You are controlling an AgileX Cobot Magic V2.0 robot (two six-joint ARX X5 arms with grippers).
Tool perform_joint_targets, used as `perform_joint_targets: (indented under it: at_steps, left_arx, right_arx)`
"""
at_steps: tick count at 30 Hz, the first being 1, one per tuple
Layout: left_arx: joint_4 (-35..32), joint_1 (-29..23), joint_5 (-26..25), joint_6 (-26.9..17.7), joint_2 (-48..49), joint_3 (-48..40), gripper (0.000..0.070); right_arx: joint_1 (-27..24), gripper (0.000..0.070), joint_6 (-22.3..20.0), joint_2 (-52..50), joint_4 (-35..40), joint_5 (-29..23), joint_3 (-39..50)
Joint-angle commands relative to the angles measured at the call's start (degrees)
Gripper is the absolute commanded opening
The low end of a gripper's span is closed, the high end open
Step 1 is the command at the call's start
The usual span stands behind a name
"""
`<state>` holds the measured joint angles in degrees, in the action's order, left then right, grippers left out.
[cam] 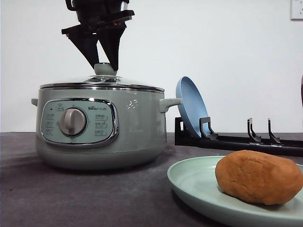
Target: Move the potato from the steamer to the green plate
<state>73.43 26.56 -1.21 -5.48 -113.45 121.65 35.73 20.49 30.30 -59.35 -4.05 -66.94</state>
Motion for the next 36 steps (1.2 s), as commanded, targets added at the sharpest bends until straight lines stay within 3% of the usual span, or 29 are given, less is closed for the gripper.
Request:
perform_joint_targets:
  at_steps: [1, 10, 13, 17, 19, 36]
  left_arx:
    - [-0.2, 0.5, 0.2, -1.4, -1.7, 2.0, 0.0]
    - [0.7, 0.6, 0.1, -1.5, -1.7, 2.0, 0.0018]
    - [0.3, 0.6, 0.1, -0.8, -1.6, 2.0, 0.0201]
    - [0.2, 0.6, 0.1, 0.2, -0.8, 2.2, 0.0587]
    - [0.2, 0.6, 0.1, 0.7, 0.4, 2.3, 0.07]
    - [4.3, 0.6, 0.1, 3.0, 24.7, -1.2, 0.07]
  right_arx:
    - [0.5, 0.0648, 0.5, 0.3, 0.6, 0.2, -1.0]
    - [0.5, 0.0648, 0.5, 0.3, 0.6, 0.1, -1.0]
    - [0.5, 0.0648, 0.5, 0.3, 0.6, 0.2, -1.0]
    - [0.5, 0.0648, 0.5, 0.3, 0.6, 0.2, -1.0]
    - [0.5, 0.0648, 0.5, 0.3, 0.6, 0.2, -1.0]
    - [0.5, 0.0648, -4.1, 0.3, -1.0, 2.7, -1.0]
